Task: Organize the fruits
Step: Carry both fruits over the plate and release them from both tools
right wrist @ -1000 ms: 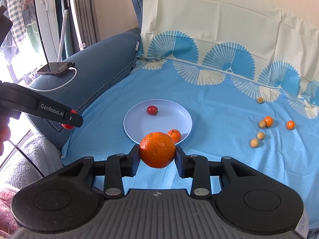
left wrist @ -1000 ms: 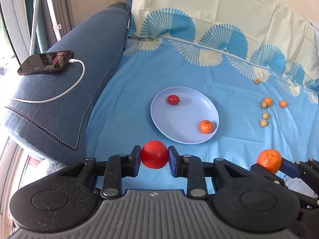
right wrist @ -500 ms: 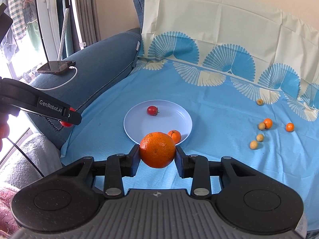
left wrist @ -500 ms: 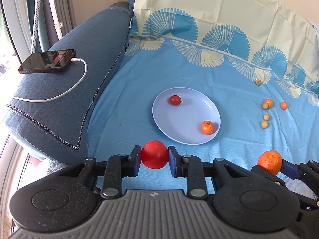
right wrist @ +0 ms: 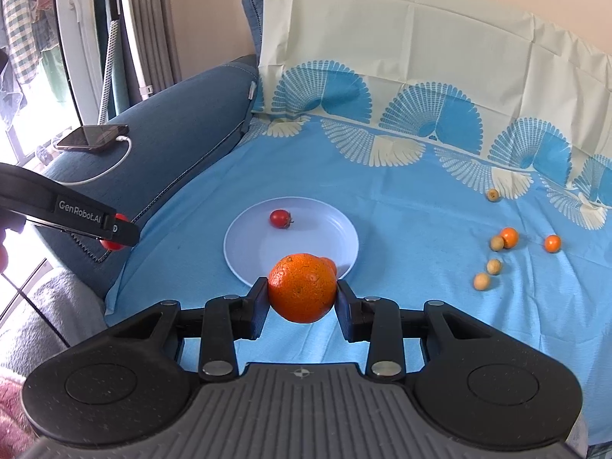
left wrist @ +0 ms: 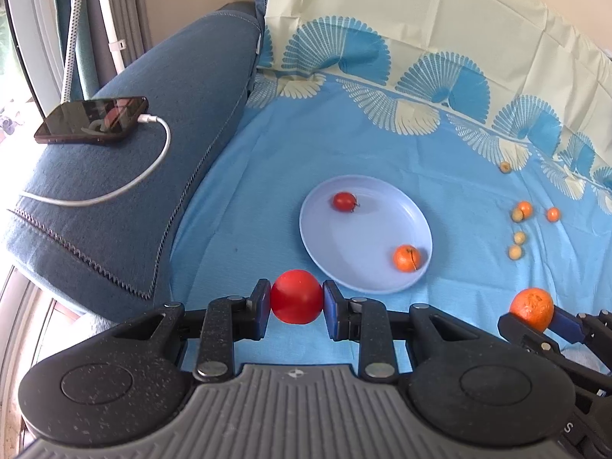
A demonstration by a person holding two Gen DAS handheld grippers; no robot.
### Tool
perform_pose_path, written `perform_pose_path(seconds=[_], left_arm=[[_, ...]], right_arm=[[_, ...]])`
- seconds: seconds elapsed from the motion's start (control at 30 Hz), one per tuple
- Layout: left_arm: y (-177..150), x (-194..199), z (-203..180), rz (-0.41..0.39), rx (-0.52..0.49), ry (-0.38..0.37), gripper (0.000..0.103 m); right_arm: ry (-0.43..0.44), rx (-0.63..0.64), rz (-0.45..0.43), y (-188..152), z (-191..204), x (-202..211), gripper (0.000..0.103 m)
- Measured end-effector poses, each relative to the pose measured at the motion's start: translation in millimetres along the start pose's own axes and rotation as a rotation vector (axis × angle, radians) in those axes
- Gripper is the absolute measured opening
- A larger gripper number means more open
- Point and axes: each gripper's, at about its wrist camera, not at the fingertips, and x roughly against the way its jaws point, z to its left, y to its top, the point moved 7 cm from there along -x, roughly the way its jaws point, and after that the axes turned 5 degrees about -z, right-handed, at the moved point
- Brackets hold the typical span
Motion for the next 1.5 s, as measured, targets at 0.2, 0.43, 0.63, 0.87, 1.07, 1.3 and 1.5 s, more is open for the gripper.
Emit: perform_pose_path(seconds=[0.2,0.43,0.63,0.87,1.07,1.3,1.5], left_arm=[[21.9,-14.7,3.9,-0.014,0.009,0.015,0.032],[48.3,-47.6,-0.4,-0.016,0.011,0.026,0.032],[67.3,-80.7,-8.4,0.001,0.019,0.021,0.032],[73.2,-125.4,-16.3,0.043,0.006,0.025,0.032],[70.3,-162.5,-23.6,0.087,-0.015,0.031,0.032],[66.1,-197.0,-31.6,0.117,-0.051,0.043,0.032],[61.3,-212.5,-34.2,0.113,-0.099,0.050,0.046]], right_arm=[[-0.012,0.009,0.002,9.4,-7.6,-17.0,0.038],[-0.025,0.022,0.016,25.2,-15.6,-49.3,0.038],[-0.030,0.029,0.043,34.4,-19.0,-87.5,0.038],[-0.012,0.031,0.099,30.9,-13.6,-132.1,0.038],[0.020,0.036,0.141,23.4,-4.2,-163.4,0.038],[0.027,0.045,0.177,16.3,-0.8,-195.2,0.038],[0.026,0.060,0.203,11.2,-3.4,-213.8,0.039]])
